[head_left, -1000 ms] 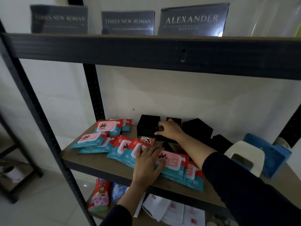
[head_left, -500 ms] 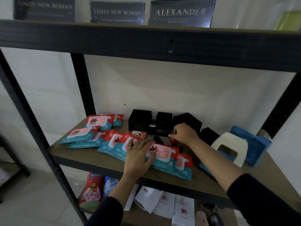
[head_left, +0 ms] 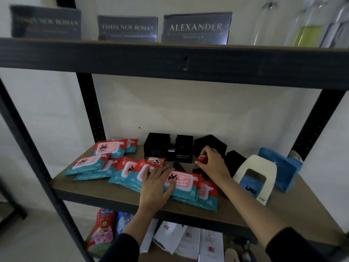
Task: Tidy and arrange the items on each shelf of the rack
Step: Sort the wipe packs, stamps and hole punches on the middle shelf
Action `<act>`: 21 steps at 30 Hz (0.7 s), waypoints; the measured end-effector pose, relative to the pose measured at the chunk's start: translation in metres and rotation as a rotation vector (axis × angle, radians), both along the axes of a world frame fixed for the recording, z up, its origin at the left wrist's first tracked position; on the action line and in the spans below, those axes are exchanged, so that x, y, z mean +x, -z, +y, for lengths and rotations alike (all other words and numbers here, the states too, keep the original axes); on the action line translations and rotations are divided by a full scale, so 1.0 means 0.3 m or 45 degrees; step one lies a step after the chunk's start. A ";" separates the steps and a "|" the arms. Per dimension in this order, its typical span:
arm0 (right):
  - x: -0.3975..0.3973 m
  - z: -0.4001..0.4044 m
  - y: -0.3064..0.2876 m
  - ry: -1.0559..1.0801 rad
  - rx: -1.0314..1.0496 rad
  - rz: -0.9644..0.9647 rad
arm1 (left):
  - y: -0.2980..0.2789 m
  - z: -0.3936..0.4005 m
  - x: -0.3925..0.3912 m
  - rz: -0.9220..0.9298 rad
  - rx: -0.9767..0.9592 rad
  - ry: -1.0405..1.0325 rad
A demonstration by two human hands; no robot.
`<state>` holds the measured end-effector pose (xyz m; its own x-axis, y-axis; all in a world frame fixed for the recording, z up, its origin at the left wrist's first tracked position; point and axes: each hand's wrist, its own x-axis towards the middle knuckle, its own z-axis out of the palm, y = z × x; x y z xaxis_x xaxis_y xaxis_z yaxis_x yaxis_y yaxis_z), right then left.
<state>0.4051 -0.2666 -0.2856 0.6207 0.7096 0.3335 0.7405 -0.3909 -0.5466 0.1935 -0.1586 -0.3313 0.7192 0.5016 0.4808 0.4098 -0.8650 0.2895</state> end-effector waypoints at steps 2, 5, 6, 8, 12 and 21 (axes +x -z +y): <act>-0.012 -0.027 0.016 0.001 0.036 0.038 | 0.002 0.002 -0.001 -0.004 -0.003 0.007; -0.042 -0.061 0.030 -0.007 0.074 0.060 | 0.001 0.004 -0.002 0.005 -0.008 0.016; -0.056 -0.070 0.037 0.010 0.101 0.072 | 0.000 0.003 -0.002 0.009 -0.012 0.019; -0.088 -0.089 0.060 0.051 0.174 0.112 | 0.000 0.003 -0.002 0.006 -0.013 0.023; -0.165 -0.138 0.140 0.061 0.253 0.154 | 0.008 0.013 0.002 0.003 0.001 0.030; -0.168 -0.128 0.201 0.082 0.283 0.277 | -0.177 0.081 0.155 0.130 -0.160 0.039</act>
